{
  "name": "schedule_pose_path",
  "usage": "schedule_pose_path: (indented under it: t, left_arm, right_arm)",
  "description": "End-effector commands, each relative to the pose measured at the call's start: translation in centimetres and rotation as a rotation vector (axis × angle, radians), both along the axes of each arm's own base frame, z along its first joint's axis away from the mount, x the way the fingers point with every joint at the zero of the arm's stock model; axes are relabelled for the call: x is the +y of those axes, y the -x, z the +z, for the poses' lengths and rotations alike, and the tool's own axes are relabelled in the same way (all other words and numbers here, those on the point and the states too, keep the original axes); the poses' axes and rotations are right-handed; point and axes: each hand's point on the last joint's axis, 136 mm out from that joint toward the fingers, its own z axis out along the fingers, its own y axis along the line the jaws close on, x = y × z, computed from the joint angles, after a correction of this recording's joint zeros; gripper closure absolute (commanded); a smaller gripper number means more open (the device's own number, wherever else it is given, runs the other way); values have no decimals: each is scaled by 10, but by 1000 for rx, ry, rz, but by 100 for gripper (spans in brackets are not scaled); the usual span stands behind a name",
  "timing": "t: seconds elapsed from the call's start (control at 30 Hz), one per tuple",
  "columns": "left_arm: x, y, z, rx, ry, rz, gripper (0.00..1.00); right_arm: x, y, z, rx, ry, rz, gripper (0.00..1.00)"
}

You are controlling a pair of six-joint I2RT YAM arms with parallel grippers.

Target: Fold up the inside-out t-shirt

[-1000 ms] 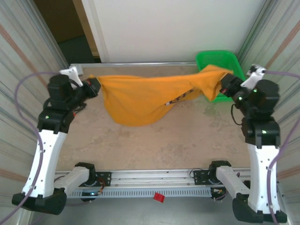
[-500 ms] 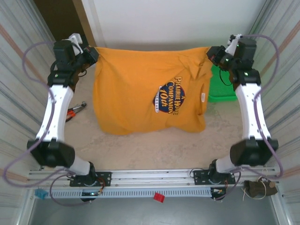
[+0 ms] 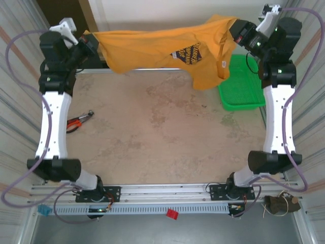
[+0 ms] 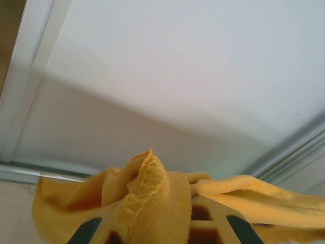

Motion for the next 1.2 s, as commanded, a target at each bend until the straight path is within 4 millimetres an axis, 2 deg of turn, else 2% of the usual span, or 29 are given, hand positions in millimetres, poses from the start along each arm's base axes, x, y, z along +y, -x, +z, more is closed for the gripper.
schedule_pose_path:
  t: [0.0, 0.03, 0.13, 0.2, 0.23, 0.3, 0.4, 0.47, 0.53, 0.57, 0.6, 0.63, 0.67, 0.73, 0.8, 0.83, 0.93, 1.0, 1.17]
  left_arm:
    - [-1, 12, -75, 145, -18, -3, 100]
    - [-1, 18, -104, 201, -21, 7, 100]
    - [0, 45, -211, 424, 0, 35, 100]
    - [2, 72, -286, 593, 2, 78, 100]
    - [1, 85, -314, 649, 6, 86, 100]
    - [2, 114, -369, 770, 11, 131, 100]
    - [5, 144, -411, 864, 6, 180, 100]
    - [6, 156, -423, 892, 10, 197, 100]
    - [10, 161, -426, 898, 0, 218, 100]
    - [12, 162, -425, 896, -10, 229, 99]
    - [14, 162, -422, 889, -20, 238, 97]
    - [16, 162, -419, 883, -32, 242, 96]
    - [18, 161, -416, 880, -45, 247, 93]
    - [20, 160, -413, 886, -65, 254, 79]
    - [20, 161, -411, 898, -74, 254, 66]
    - [21, 162, -411, 902, -74, 255, 63]
    - [23, 172, -407, 908, -65, 269, 62]
    - [28, 180, -397, 889, -57, 299, 57]
    - [46, 189, -359, 756, -15, 408, 46]
  right_arm:
    - [7, 4, -81, 168, 17, 10, 100]
    - [7, 9, -110, 228, 18, 2, 100]
    - [8, 31, -228, 477, 36, -35, 100]
    - [11, 57, -307, 650, 60, -51, 100]
    - [11, 69, -336, 717, 70, -55, 100]
    - [12, 99, -389, 838, 94, -63, 100]
    - [10, 129, -427, 924, 177, -97, 100]
    - [7, 139, -434, 942, 218, -108, 100]
    - [1, 141, -429, 937, 244, -133, 64]
    - [-2, 140, -422, 918, 255, -149, 49]
    - [-5, 139, -414, 898, 265, -166, 41]
    - [-8, 138, -409, 885, 273, -182, 38]
    - [-13, 137, -405, 878, 283, -202, 37]
    - [-20, 138, -401, 875, 297, -232, 36]
    - [-25, 140, -404, 891, 308, -253, 37]
    - [-27, 143, -408, 906, 318, -263, 37]
    - [-34, 157, -421, 942, 342, -289, 38]
    - [-38, 165, -430, 960, 352, -303, 38]
    - [-36, 175, -448, 1007, 327, -275, 38]
